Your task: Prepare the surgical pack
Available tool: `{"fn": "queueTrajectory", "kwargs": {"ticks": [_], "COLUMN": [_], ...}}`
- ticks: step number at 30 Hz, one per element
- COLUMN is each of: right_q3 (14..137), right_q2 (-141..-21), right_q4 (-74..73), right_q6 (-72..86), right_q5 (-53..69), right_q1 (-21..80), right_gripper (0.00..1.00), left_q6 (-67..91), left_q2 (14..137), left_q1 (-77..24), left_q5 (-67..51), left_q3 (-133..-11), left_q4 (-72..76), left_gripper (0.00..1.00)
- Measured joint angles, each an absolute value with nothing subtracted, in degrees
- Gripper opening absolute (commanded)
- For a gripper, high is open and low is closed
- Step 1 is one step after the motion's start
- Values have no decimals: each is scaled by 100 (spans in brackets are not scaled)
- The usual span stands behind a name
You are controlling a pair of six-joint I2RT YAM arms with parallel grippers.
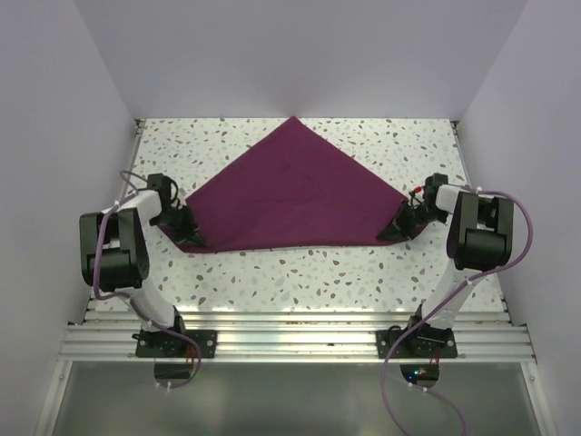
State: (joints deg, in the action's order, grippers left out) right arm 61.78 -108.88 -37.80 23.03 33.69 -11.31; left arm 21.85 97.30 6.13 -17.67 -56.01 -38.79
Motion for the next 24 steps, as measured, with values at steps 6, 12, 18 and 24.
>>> {"fn": "queueTrajectory", "kwargs": {"ticks": [6,12,18,24], "right_q3": [6436,6604,6687,6748], "right_q2": [-11074,-11174,-11225,-11198], "right_q4": [-4075,-4283,-4397,-4440], "right_q6": [2305,2303,2305,2309], "right_q5": [3293,3194,3142,3061], "right_q1": [-1166,-1181,-1201,-1201], "right_gripper": [0,0,0,1], "left_q6": [2189,2084,2034,2123], "left_q2": [10112,10112,9907,9561], "left_q1": [1299,1404,1559,1841], "left_q5": [-2329,-1833,-1337,-1037], "left_q3": [-5717,-6071,-6565,-6722], "left_q4": [-3889,-4023,-4108,-4104], "left_gripper": [2,17,27,47]}}
